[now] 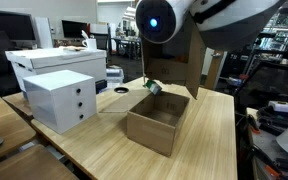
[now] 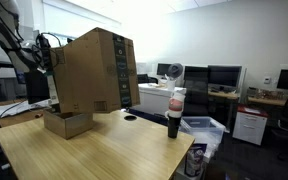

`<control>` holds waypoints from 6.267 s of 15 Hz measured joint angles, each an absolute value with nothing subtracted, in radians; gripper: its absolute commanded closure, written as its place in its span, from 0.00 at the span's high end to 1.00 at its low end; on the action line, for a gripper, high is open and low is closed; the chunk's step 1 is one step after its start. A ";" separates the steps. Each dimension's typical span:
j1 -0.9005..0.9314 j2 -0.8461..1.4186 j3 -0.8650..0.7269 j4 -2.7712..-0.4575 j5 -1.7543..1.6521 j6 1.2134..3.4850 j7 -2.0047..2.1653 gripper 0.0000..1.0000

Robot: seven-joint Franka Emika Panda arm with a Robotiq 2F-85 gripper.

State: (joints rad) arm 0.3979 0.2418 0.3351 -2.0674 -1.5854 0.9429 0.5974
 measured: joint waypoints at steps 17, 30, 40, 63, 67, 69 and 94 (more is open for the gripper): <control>0.425 0.245 0.357 -2.066 -1.588 0.902 0.597 0.06; 0.437 0.245 0.375 -2.073 -1.588 0.855 0.597 0.06; 0.439 0.246 0.381 -2.097 -1.628 0.810 0.585 0.06; 0.451 0.255 0.400 -2.122 -1.659 0.795 0.565 0.06; 0.451 0.256 0.400 -2.125 -1.659 0.795 0.558 0.06; 0.451 0.256 0.405 -2.127 -1.659 0.795 0.555 0.06; 0.463 0.262 0.414 -2.147 -1.689 0.795 0.540 0.06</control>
State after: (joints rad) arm 0.4631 0.2625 0.4135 -2.1470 -1.6889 0.7948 0.5396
